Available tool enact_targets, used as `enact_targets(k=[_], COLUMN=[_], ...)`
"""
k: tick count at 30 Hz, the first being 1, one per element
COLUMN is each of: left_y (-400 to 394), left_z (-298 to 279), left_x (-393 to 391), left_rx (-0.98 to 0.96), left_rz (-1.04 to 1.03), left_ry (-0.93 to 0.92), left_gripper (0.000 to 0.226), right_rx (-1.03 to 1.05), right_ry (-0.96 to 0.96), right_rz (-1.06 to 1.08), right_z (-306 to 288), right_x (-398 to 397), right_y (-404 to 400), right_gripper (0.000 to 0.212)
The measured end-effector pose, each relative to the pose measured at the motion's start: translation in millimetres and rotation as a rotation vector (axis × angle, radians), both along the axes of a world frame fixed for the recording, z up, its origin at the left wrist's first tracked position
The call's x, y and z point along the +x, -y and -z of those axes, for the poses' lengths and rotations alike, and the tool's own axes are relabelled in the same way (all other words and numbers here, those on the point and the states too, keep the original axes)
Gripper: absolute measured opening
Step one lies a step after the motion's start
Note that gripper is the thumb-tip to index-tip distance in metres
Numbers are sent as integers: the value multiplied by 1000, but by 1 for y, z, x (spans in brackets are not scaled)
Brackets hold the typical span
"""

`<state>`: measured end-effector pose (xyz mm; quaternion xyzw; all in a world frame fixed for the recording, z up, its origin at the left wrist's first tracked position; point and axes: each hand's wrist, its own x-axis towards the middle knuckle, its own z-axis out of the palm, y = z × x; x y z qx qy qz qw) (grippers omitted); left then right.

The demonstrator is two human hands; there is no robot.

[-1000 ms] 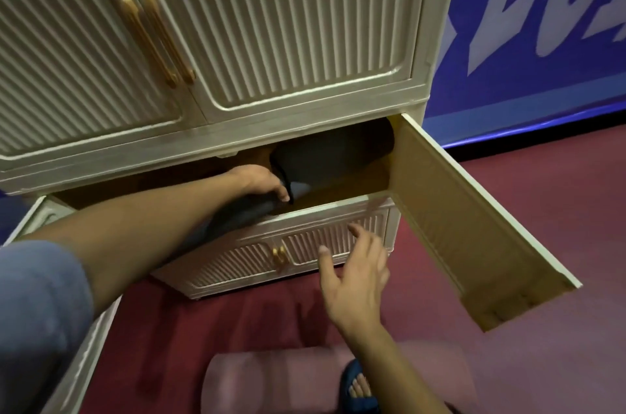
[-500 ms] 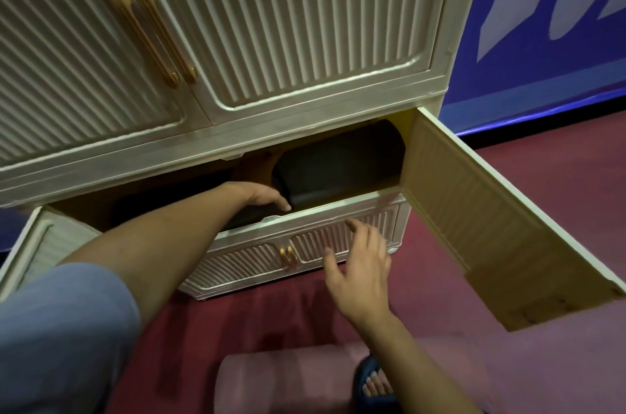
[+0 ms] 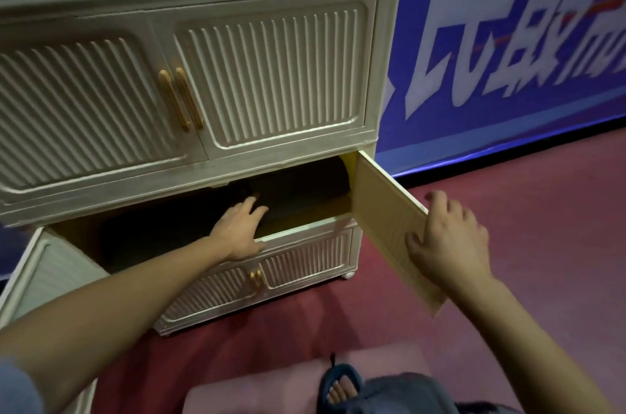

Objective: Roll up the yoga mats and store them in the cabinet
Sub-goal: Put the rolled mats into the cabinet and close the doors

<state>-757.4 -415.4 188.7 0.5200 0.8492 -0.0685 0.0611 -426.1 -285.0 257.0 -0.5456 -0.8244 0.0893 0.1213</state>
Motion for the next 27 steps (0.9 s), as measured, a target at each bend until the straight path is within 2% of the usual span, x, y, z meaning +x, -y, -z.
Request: enact_targets(k=[2, 5, 8, 12, 14, 16, 18, 21, 25, 27], left_y=[26, 91, 176, 285, 329, 369, 396, 389, 313, 277], left_z=[-18, -46, -72, -119, -128, -115, -87, -49, -19, -7], left_x=[16, 37, 37, 9, -2, -13, -14, 0, 16, 17], left_rx=[9, 10, 124, 454, 567, 571, 496, 460, 649, 739], left_rz=[106, 189, 219, -25, -184, -330, -393, -379, -460, -511], left_ry=[-51, -88, -213, -284, -321, -324, -246, -43, 233, 317], left_gripper=[84, 72, 58, 46, 31, 26, 35, 69, 100, 115], right_rx=[-103, 5, 6, -77, -111, -96, -76, -120, -314, -300], right_ry=[12, 46, -187, -474, -510, -466, -435, -499, -767, -806], right_rz=[7, -57, -175, -284, -325, -386, -436, -460, -452, -443], right_z=[-5, -2, 14, 34, 40, 47, 53, 59, 68, 72], right_x=[16, 26, 19, 5, 0, -2, -8, -23, -35, -40], right_y=[-2, 16, 49, 75, 85, 94, 104, 112, 116, 115], right_gripper=[31, 24, 27, 42, 49, 55, 60, 74, 86, 85])
